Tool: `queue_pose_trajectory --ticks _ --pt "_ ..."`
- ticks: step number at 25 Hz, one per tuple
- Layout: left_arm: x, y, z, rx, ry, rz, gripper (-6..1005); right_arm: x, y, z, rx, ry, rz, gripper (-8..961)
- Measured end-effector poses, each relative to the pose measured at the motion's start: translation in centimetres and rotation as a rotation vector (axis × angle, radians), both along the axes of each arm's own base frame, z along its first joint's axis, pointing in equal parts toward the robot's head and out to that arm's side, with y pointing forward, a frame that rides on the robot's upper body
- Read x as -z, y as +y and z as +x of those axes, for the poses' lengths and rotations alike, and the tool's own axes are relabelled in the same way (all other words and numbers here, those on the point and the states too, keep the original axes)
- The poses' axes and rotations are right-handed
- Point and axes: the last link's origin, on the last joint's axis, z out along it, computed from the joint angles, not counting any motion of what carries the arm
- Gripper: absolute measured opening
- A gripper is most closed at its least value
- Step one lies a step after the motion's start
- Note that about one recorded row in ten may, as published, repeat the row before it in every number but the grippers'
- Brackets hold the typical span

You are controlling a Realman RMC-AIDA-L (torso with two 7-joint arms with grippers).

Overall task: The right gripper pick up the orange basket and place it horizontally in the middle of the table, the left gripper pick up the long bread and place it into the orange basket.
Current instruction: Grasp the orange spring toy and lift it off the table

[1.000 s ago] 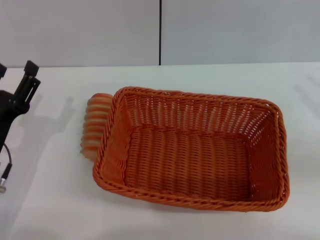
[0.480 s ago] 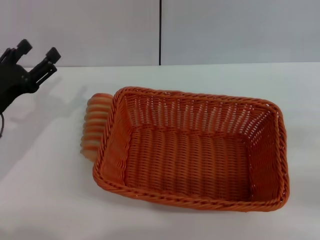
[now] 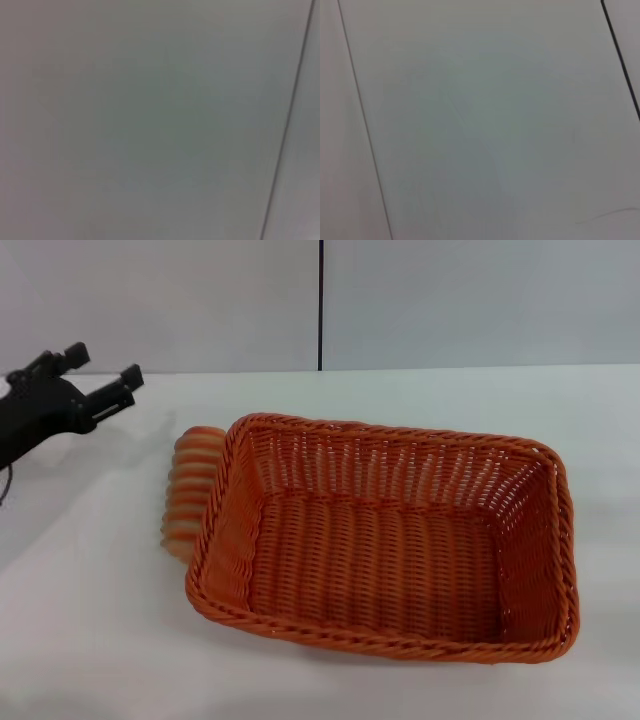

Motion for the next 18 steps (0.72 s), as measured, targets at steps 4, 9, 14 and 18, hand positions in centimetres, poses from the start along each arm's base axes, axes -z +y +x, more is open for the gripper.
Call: queue_pose_trajectory --ticks 4,9,14,18 --pt "0.9 0.3 0.1 -0.008 0.030 -0.049 850 0.1 0.0 0.0 0.004 0.010 0.002 478" --pt "2.3 0.7 0.4 -0.015 0.061 -0.111 848 0.2 0.1 0.0 0.008 0.015 0.001 477" --pt "3.2 0.9 0.5 -0.021 0.085 -0.150 847 0.3 0.2 0.1 0.010 0.019 0.000 477" --pt "3.7 0.9 0.7 -0.029 0.089 -0.180 846 0.3 0.2 0.1 0.012 0.018 0.001 478"
